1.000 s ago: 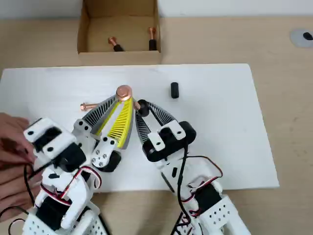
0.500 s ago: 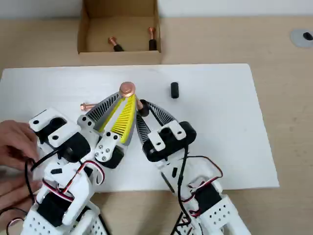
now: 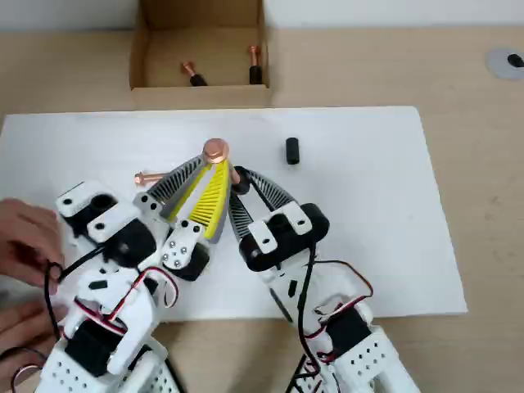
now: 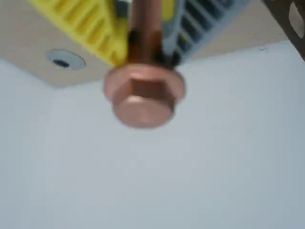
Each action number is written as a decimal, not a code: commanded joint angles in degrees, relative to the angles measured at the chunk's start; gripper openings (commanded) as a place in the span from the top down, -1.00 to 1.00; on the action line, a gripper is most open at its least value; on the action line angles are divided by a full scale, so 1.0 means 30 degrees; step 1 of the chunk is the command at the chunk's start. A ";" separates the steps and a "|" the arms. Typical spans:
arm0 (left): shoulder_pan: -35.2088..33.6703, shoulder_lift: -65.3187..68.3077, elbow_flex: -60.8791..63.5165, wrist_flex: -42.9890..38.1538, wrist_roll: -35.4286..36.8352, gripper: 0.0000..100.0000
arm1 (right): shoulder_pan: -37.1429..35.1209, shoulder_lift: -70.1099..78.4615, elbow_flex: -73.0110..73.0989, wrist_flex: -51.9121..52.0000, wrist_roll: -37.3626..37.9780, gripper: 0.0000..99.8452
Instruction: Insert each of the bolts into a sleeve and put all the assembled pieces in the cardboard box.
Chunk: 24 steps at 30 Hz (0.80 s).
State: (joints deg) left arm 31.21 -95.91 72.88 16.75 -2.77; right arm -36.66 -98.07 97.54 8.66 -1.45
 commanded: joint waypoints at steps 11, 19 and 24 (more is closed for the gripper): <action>0.0176 -0.0073 0.1758 -0.2813 -0.0029 0.99 | 0.0015 -0.0337 -0.0044 0.0000 -0.0117 0.98; 0.0059 -0.0044 0.2579 -0.4425 -0.0176 0.99 | 0.0015 -0.0249 -0.0044 0.0000 -0.0117 0.98; 0.0117 -0.0073 0.2198 -0.4484 -0.1026 0.99 | 0.0015 -0.0220 -0.0044 0.0000 -0.0117 0.98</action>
State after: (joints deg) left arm 31.12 -96.00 80.79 4.62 -5.05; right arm -36.66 -98.07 97.54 8.75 -1.45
